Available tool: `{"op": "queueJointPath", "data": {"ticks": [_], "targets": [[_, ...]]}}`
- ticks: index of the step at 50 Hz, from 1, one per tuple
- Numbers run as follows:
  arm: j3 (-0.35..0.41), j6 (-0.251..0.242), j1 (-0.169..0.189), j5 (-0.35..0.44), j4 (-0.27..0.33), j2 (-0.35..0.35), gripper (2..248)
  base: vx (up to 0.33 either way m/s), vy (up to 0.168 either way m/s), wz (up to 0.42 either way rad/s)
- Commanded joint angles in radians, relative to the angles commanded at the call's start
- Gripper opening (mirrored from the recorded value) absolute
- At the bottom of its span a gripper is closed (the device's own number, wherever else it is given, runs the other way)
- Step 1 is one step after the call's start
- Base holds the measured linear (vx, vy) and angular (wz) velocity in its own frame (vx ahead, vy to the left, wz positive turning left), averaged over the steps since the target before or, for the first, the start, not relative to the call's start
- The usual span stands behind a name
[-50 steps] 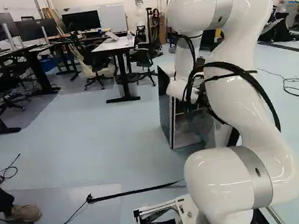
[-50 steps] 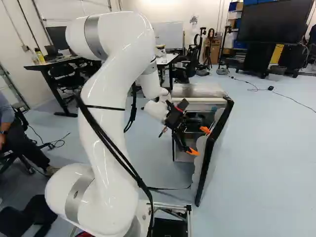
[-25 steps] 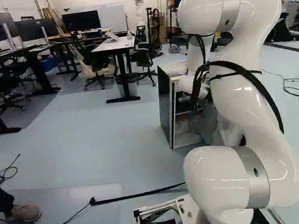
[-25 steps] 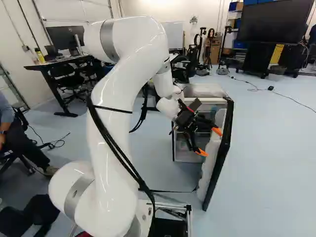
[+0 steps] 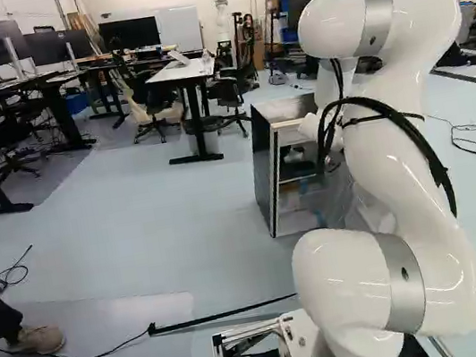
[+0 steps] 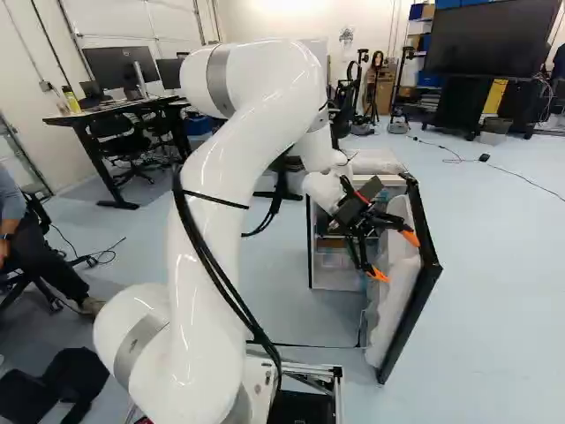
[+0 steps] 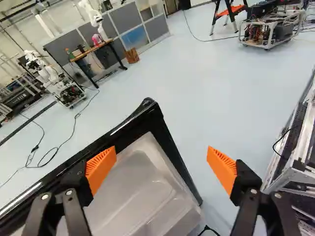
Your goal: Open the fridge door
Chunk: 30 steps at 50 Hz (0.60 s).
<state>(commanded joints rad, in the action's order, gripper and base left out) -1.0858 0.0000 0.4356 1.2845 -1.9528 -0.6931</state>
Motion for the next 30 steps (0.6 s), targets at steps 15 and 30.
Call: {"op": "queueJointPath", "data": {"ticks": [15, 30], "targets": [[-0.074, 0.0, 0.062, 0.0, -0.009, -0.034, 247, 0.0, 0.0, 0.0], [-0.151, 0.0, 0.121, 0.0, -0.016, -0.07, 247, 0.0, 0.0, 0.0]]}}
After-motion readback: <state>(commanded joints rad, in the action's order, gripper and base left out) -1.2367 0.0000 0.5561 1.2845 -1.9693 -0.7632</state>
